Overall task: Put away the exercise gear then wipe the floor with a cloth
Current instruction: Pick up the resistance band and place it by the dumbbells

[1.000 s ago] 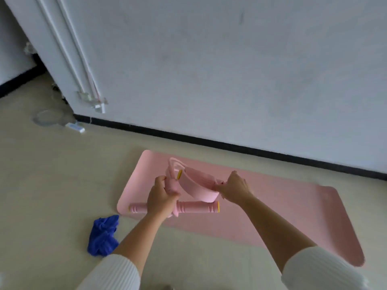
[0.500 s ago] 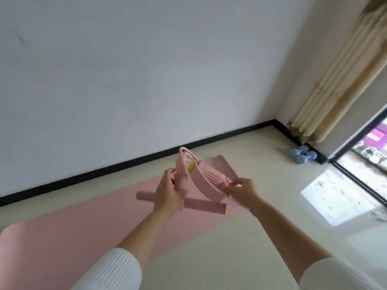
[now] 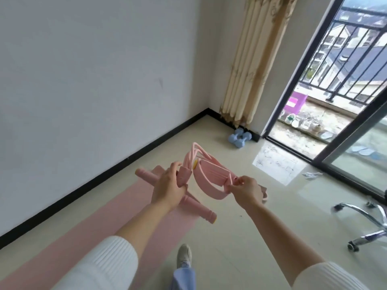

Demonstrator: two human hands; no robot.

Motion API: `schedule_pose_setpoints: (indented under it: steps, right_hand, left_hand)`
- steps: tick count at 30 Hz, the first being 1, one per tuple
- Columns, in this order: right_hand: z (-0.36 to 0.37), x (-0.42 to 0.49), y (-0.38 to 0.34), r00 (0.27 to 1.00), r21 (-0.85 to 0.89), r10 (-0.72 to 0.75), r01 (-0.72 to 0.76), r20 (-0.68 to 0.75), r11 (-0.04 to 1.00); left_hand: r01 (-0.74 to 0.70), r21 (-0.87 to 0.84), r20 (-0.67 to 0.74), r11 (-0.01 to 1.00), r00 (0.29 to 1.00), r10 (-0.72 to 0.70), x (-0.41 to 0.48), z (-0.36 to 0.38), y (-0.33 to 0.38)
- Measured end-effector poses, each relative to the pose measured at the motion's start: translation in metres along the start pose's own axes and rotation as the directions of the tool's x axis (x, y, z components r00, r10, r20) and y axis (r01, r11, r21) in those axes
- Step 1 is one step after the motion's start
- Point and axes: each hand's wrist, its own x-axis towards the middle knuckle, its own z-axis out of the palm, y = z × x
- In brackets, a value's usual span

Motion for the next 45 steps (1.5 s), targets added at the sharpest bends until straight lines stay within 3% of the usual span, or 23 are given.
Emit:
schedule_pose_setpoints:
  steps: [8,13,25,32,37,45]
  right_hand:
    - [-0.013,0.194,-0.035,0.987,-0.041,0.046,-0.052,-0.151,0.998]
    - [-0.034,0.294,-0.048,0.982,-0.083,0.052,-0.068,-0.179,0.994]
    - [-0.071,0.605,-0.066,0.985,-0.132,0.135,-0.148,-0.103,0.98]
    - [-0.097,0.761,-0.105,0.99,-0.297,0.137,-0.138,-0.023,0.945]
    - [-0.082,0.84,-0.133,0.994,-0.332,0.112,-0.101,0.013,0.938]
    - [0.002,0.968,-0.174,0.989,-0.379,0.15,-0.136,0.008,0.915]
  left_hand:
    - [-0.073,0.212,0.085,0.975,0.995,0.056,0.214,0.067,0.039]
    - [-0.043,0.127,0.146,0.991,0.989,0.024,0.329,0.105,0.067]
    - [-0.025,0.195,0.25,0.98,0.968,-0.025,0.606,0.234,0.124]
    - [0.077,0.2,0.315,0.977,0.939,-0.139,0.752,0.251,0.156]
    - [0.138,0.167,0.314,0.976,0.931,-0.186,0.848,0.258,0.161]
    - [0.174,0.19,0.453,0.966,0.857,-0.243,1.023,0.278,0.118]
